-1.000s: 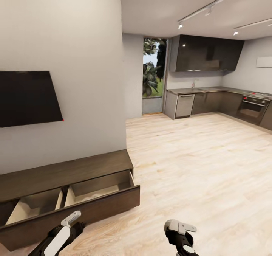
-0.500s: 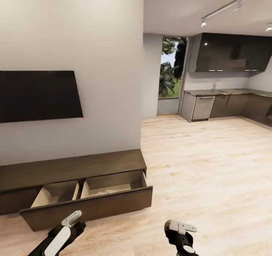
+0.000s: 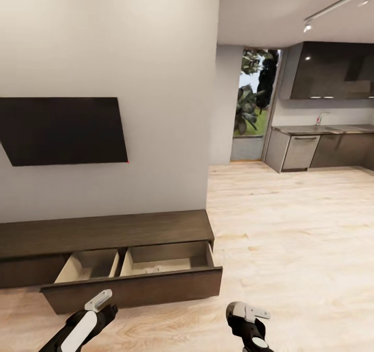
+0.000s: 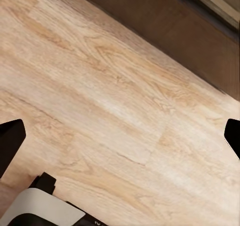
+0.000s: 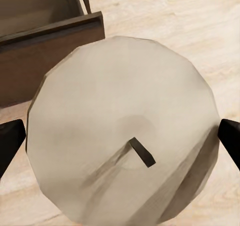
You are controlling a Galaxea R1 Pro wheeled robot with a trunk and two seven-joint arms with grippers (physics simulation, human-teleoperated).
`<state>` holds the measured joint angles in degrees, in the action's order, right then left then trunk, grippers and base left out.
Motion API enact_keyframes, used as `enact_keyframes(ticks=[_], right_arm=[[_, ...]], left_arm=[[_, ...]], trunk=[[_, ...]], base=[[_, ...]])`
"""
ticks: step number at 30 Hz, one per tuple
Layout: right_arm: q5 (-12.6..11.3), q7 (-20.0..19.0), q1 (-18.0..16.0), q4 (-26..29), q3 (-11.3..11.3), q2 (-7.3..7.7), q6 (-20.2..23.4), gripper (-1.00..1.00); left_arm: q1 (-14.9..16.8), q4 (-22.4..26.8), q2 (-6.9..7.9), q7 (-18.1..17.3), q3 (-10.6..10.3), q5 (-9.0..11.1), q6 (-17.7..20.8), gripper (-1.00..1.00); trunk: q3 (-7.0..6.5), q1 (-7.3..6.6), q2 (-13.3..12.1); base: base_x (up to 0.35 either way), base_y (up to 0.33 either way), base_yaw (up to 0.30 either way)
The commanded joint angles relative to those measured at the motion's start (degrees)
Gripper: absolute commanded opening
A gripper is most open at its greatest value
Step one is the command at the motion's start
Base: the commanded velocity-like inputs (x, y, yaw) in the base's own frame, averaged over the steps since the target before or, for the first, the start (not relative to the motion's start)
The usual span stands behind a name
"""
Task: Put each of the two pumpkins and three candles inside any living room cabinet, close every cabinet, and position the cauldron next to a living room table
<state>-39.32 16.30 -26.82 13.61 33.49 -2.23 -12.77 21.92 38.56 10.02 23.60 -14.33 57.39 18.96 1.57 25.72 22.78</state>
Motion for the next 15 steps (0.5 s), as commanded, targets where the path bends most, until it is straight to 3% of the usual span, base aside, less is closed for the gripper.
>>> enact_keyframes(ticks=[1,6,15], right_arm=[[-0.43,0.2,-0.08,-0.02,0.56,0.02,-0.14,-1.0],[-0.44,0.22,-0.08,0.14,0.51,0.13,-0.21,-1.0],[-0.49,0.03,-0.08,0.7,0.52,0.04,0.06,-1.0]], left_arm=[[0.05,0.11,0.09,0.48,-0.35,0.45,0.03,1.0],[0.05,0.11,0.09,0.48,-0.35,0.5,0.03,1.0],[0.05,0.11,0.15,0.48,-0.35,0.73,0.03,1.0]], trunk=[[0.13,0.06,0.13],[0.13,0.06,0.13],[0.13,0.06,0.13]], base=[[0.289,0.005,0.005],[0.258,0.072,0.002],[0.107,0.143,0.0]])
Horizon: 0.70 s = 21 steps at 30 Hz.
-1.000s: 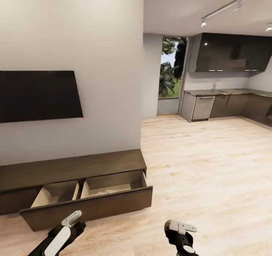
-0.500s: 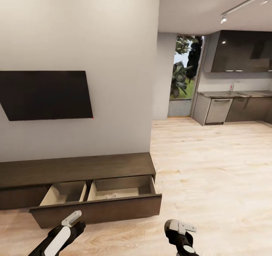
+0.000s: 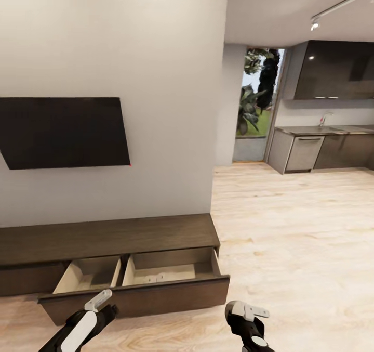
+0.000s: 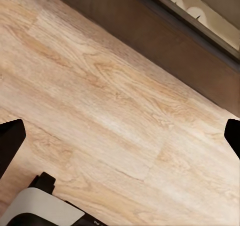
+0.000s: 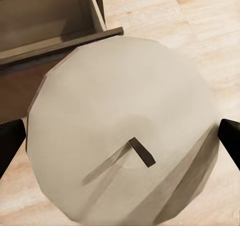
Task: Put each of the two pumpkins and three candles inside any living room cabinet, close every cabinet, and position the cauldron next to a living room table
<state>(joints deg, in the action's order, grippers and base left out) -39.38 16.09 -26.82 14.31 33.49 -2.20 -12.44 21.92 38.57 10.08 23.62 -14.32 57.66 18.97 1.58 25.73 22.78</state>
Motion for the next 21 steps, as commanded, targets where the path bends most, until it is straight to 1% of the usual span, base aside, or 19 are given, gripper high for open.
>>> enact_keyframes(ticks=[1,5,8,12,18,19,20,21], right_arm=[[-0.43,0.24,-0.08,0.01,0.51,0.0,-0.28,-1.0],[-0.43,0.31,-0.08,0.02,0.51,0.0,-0.37,-1.0],[-0.45,0.4,-0.08,-0.04,0.49,0.0,-0.38,-1.0],[-0.45,0.28,-0.08,0.0,0.46,0.05,-0.39,-1.0],[-0.39,0.14,-0.08,0.15,0.66,0.1,0.6,-1.0],[-0.37,0.15,-0.08,0.16,0.66,0.1,1.51,-1.0],[-0.36,0.27,-0.08,0.19,0.64,0.1,2.99,-1.0],[-0.32,0.79,-0.1,0.29,0.63,0.0,6.03,-1.0]], left_arm=[[0.05,0.1,0.07,0.46,-0.36,0.49,0.02,1.0],[0.05,0.1,0.08,0.46,-0.36,0.52,0.02,1.0],[0.05,0.1,0.05,0.45,-0.36,0.5,0.02,1.0],[0.05,0.1,0.03,0.38,-0.36,0.31,0.03,1.0],[0.14,1.43,0.19,0.13,-0.36,0.29,0.97,1.0],[0.22,2.28,0.21,0.22,-0.36,0.28,1.88,1.0],[0.3,3.75,0.24,0.41,-0.36,0.27,3.73,1.0],[0.4,6.29,0.29,0.67,-0.36,0.21,7.4,1.0]], trunk=[[0.13,0.05,0.14],[0.13,0.05,0.14],[0.13,0.05,0.14],[0.13,0.05,0.14],[0.13,0.05,0.14],[0.13,0.05,0.14],[0.13,0.05,0.14],[0.13,0.05,0.14]], base=[[0.091,0.213,0.0],[0.09,0.243,0.004],[0.091,0.173,0.13],[0.03,0.047,0.123],[0.004,0.007,0.019],[0.001,0.001,0.003],[0.001,0.001,0.002],[0.0,0.001,0.001]])
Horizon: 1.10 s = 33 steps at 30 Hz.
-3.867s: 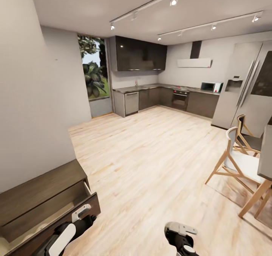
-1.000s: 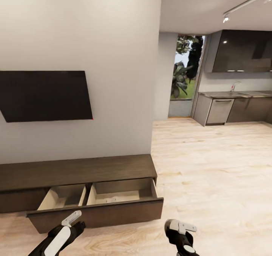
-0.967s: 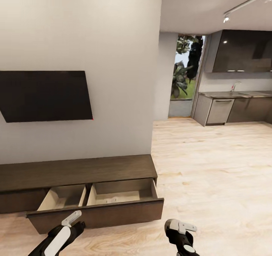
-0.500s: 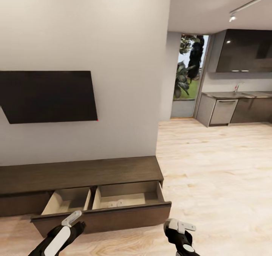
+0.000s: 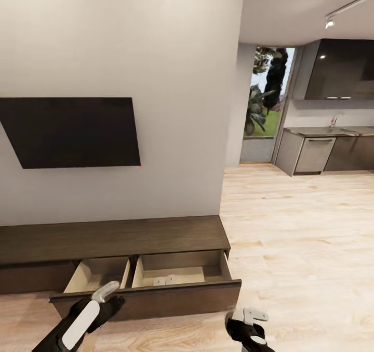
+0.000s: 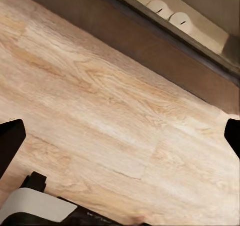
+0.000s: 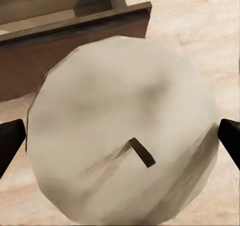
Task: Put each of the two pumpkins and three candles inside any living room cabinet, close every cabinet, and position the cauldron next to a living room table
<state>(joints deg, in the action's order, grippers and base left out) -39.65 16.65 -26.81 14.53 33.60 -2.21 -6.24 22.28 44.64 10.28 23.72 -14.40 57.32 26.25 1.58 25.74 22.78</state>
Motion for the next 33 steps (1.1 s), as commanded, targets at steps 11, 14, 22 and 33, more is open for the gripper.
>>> enact_keyframes(ticks=[11,14,22,33], right_arm=[[-0.6,15.82,-0.26,37.0,-0.42,-0.92,35.4,-1.0],[-0.81,18.46,-0.26,42.27,-0.48,-0.94,37.36,-1.0],[-0.81,21.73,-0.51,45.79,-0.47,-1.02,38.66,-1.0],[-0.81,21.89,-0.53,45.33,-0.36,-0.96,38.68,-1.0]], left_arm=[[2.45,24.15,0.97,9.74,10.16,2.21,27.3,1.0],[2.43,25.35,1.09,9.87,12.3,2.58,29.43,1.0],[2.4,27.1,0.84,9.92,13.44,2.9,30.49,1.0],[2.07,31.54,1.55,9.84,13.46,8.93,30.67,1.0]], trunk=[[0.13,0.04,0.14],[0.13,0.04,0.14],[0.13,0.04,0.14],[0.13,0.04,0.14]], base=[[0.0,0.0,0.0],[0.0,0.0,0.0],[0.0,0.0,0.0],[0.0,0.0,0.0]])
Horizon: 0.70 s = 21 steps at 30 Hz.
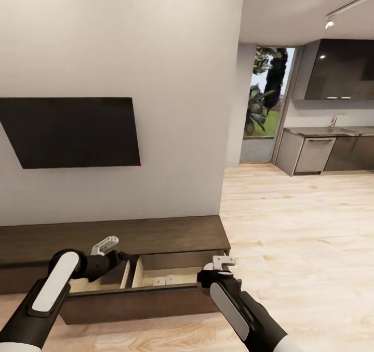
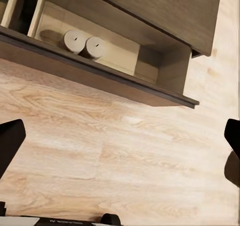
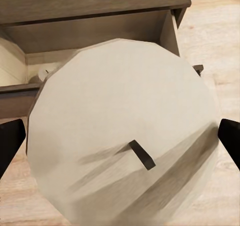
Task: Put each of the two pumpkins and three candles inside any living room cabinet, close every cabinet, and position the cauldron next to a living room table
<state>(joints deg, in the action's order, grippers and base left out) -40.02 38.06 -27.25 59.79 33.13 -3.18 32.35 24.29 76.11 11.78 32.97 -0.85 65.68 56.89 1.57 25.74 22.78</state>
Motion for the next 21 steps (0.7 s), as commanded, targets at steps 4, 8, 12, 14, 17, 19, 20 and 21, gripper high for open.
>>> enact_keyframes(ticks=[4,8,12,14,17,19,20,21], right_arm=[[-0.5,0.45,-0.08,-0.01,0.1,0.03,0.09,-1.0],[-0.53,0.46,-0.08,-0.1,0.1,0.06,0.01,-1.0],[-0.56,0.44,-0.08,-0.08,0.1,0.06,0.0,-1.0],[-0.57,0.44,-0.08,-0.05,0.1,0.05,0.0,-1.0],[-0.64,0.44,-0.08,-0.1,0.1,0.03,0.0,-1.0],[-0.66,0.44,-0.08,-0.11,0.1,0.02,0.0,-1.0],[-0.68,0.47,-0.08,-0.11,0.1,0.02,-0.02,-1.0],[-0.72,0.49,-0.08,-0.12,0.1,0.05,-0.03,-1.0]], left_arm=[[0.05,0.45,0.31,0.6,-0.11,0.81,0.06,1.0],[0.05,0.52,0.79,0.6,-0.24,0.85,0.06,1.0],[0.05,0.53,0.85,0.6,-0.4,0.91,0.07,1.0],[0.05,0.53,0.86,0.6,-0.44,0.93,0.07,1.0],[0.05,0.53,0.88,0.6,-0.41,0.94,0.07,1.0],[0.05,0.53,0.89,0.6,-0.44,0.94,0.07,1.0],[0.05,0.53,0.89,0.6,-0.45,0.94,0.07,1.0],[0.05,0.53,0.88,0.6,-0.46,0.94,0.07,1.0]], trunk=[[0.14,0.04,0.14],[0.14,0.04,0.14],[0.14,0.04,0.14],[0.14,0.04,0.14],[0.14,0.04,0.14],[0.14,0.04,0.14],[0.14,0.04,0.14],[0.14,0.04,0.14]], base=[[0.004,0.0,0.0],[0.107,0.0,0.0],[0.223,0.0,0.0],[0.278,0.0,0.0],[0.31,0.0,0.0],[0.33,0.008,0.0],[0.336,0.053,0.0],[0.334,0.104,0.0]])
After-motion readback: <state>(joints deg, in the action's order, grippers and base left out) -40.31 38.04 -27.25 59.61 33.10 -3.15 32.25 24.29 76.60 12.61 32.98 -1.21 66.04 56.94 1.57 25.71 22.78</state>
